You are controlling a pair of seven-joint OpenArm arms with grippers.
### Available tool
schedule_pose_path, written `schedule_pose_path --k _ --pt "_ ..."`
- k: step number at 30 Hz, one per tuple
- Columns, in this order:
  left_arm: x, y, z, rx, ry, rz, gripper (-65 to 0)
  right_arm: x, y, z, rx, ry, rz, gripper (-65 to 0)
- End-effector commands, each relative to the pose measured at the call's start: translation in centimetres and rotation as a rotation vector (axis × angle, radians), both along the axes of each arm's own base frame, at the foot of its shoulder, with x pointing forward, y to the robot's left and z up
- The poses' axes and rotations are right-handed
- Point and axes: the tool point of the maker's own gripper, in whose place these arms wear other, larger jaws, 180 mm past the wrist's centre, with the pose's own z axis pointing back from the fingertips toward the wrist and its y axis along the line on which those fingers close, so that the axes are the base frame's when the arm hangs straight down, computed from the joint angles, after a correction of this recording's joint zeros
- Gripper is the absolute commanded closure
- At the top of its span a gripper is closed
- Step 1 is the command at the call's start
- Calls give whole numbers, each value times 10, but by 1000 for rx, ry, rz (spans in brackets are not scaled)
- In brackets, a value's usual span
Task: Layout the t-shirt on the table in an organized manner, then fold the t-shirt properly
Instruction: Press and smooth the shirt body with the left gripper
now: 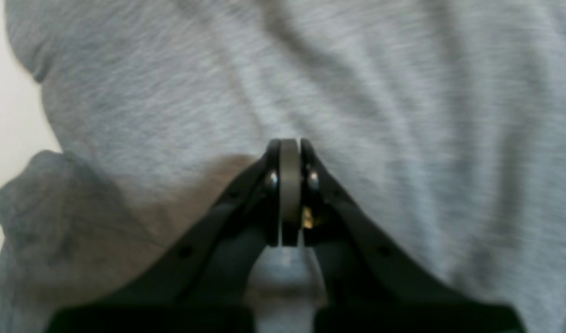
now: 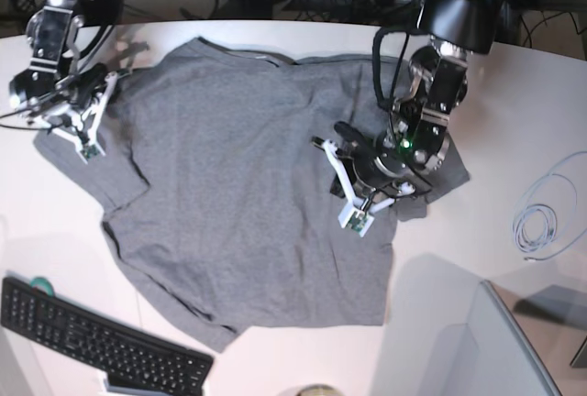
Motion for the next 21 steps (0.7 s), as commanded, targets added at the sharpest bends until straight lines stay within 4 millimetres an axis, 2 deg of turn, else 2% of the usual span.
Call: schedule_pose_path --k 1,3,5,8,11,15,18,21 --pt "17 9 7 26 -40 22 0 4 -15 -1 -33 17 -8 -24" --pt "19 29 -7 126 -20 36 0 6 -22 -13 -13 45 -15 -26" --pt "17 39 -13 218 -22 11 0 14 -30 -18 2 48 -22 -26" --pt "7 35 -18 275 -30 -21 0 35 -42 -19 21 25 -29 -24" --pt "-10 29 -21 305 -35 -56 0 68 -52 -10 46 -18 -45 -26" --pt "-42 3 -27 278 -20 -84 0 115 -77 12 46 -64 -108 -26" --pt "-64 -33 -25 196 -10 -88 0 154 -95 41 20 -166 -136 -27" --pt "-78 -71 -10 103 -30 -80 0 182 -111 71 -68 -212 -108 -27"
